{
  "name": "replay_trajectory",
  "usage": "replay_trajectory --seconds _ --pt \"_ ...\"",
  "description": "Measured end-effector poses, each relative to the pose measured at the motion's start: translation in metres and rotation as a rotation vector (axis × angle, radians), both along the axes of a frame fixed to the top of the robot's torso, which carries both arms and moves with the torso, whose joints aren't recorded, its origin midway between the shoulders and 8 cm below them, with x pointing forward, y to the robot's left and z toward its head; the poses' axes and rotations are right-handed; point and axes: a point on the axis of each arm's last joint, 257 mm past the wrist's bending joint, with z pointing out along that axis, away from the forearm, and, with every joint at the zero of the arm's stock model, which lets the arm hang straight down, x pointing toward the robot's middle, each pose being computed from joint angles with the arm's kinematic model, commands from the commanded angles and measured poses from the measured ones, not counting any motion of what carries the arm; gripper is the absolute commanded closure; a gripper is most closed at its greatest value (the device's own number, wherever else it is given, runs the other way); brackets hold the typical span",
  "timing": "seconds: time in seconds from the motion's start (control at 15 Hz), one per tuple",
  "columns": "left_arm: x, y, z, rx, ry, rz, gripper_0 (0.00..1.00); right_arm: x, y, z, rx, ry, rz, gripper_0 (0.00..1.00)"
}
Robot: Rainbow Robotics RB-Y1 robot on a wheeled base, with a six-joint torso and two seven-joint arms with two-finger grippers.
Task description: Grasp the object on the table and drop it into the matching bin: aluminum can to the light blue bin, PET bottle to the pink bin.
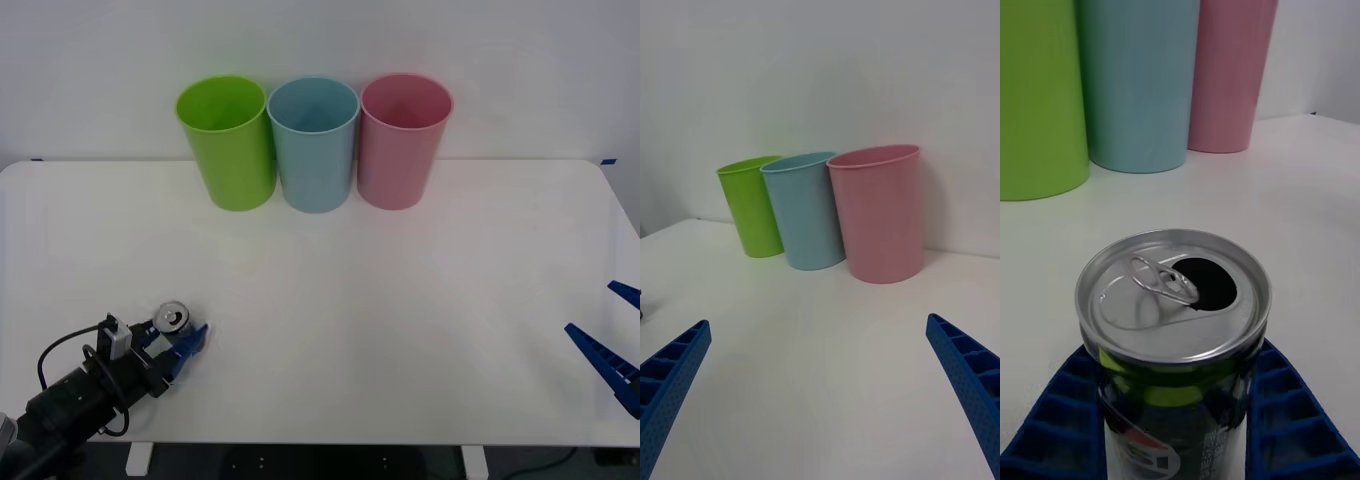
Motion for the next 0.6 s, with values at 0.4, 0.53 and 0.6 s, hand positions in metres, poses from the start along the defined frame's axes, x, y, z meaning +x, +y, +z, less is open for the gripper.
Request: replay_trajectory --seconds 0.4,0.53,0.6 --pt "-0.001 0.0 0.003 -0.014 -0.005 0.001 1.0 0.0 0.0 0.0 0.0 0.0 0.0 0.0" --pt "0.001 -0.001 0.009 -0.017 -0.017 -0.002 1.0 0.0 0.0 0.0 0.0 0.0 0.0 0.0" --pt "0.003 -0.001 0.012 -0.019 -0.022 -0.005 1.0 0.0 0.0 0.0 0.0 0.0 0.0 0.0"
